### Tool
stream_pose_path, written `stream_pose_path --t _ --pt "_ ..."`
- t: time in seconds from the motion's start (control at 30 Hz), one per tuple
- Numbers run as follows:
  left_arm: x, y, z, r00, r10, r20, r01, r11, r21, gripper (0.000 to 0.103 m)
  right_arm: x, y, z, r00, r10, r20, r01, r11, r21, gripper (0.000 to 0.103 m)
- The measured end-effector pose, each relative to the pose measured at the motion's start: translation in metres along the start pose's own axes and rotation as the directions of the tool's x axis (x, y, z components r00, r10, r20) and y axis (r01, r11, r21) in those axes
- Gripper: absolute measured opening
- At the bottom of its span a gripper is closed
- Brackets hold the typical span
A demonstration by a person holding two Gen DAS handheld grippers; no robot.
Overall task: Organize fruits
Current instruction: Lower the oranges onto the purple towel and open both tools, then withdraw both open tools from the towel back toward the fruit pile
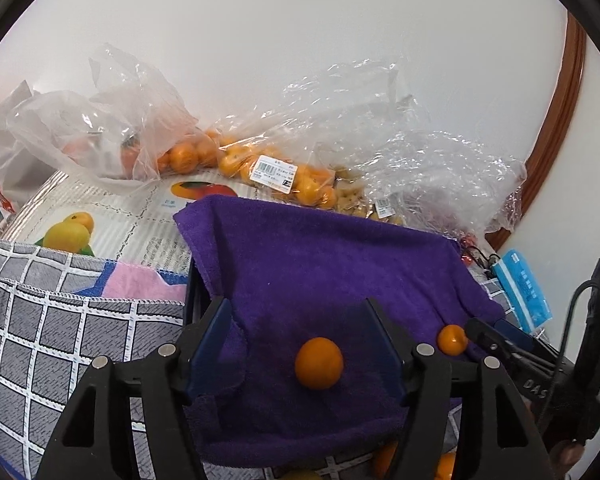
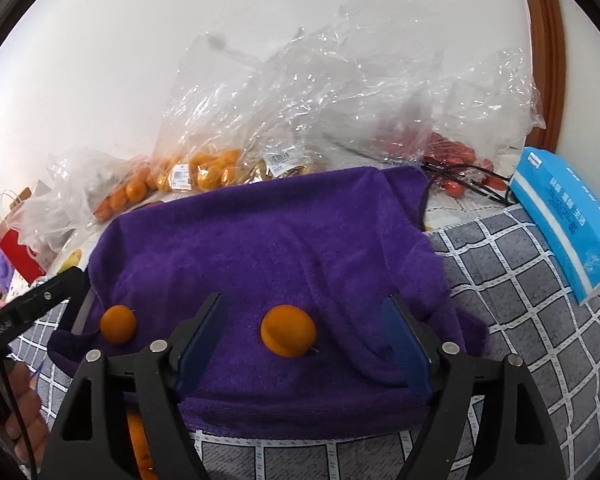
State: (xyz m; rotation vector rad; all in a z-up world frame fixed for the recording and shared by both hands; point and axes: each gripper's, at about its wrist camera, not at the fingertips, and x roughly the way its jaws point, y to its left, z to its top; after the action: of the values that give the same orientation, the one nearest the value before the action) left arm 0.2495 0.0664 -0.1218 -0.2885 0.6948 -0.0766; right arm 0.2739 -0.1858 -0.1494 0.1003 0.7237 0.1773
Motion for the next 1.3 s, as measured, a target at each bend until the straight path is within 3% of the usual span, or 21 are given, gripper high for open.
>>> stream_pose_path --t 0.33,0.5,0.73,0.93,1.3 --pt "-0.015 -0.006 0.002 0.999 -0.004 0.045 0.003 1.000 0.025 0.066 -0.010 0.010 0.004 0.998 -0.053 0.042 0.054 0.998 -0.024 0.082" --pt "-0.031 -0.012 0.008 0.997 -0.029 0.065 0.027 0.999 0.044 0.066 -0.038 0.021 0.010 0.994 -0.009 0.107 0.011 1.000 -0.018 0.082" --pt "-0.065 -0.020 0.008 0.996 -0.058 0.066 0.056 0.998 0.043 0.066 -0.081 0.036 0.003 0.984 -0.036 0.176 0.054 0.994 -0.099 0.082" --pt "-0.092 -0.021 -0.010 0.998 -0.026 0.049 0.022 0.997 0.070 0.066 -0.103 0.037 -0.019 0.982 -0.038 0.183 0.056 0.994 -0.095 0.082" --pt "-0.130 -0.005 -0.049 0.999 0.017 0.049 -0.020 0.997 0.074 0.066 -0.125 0.031 -0.054 0.996 0.028 0.087 -0.022 0.998 -0.064 0.078"
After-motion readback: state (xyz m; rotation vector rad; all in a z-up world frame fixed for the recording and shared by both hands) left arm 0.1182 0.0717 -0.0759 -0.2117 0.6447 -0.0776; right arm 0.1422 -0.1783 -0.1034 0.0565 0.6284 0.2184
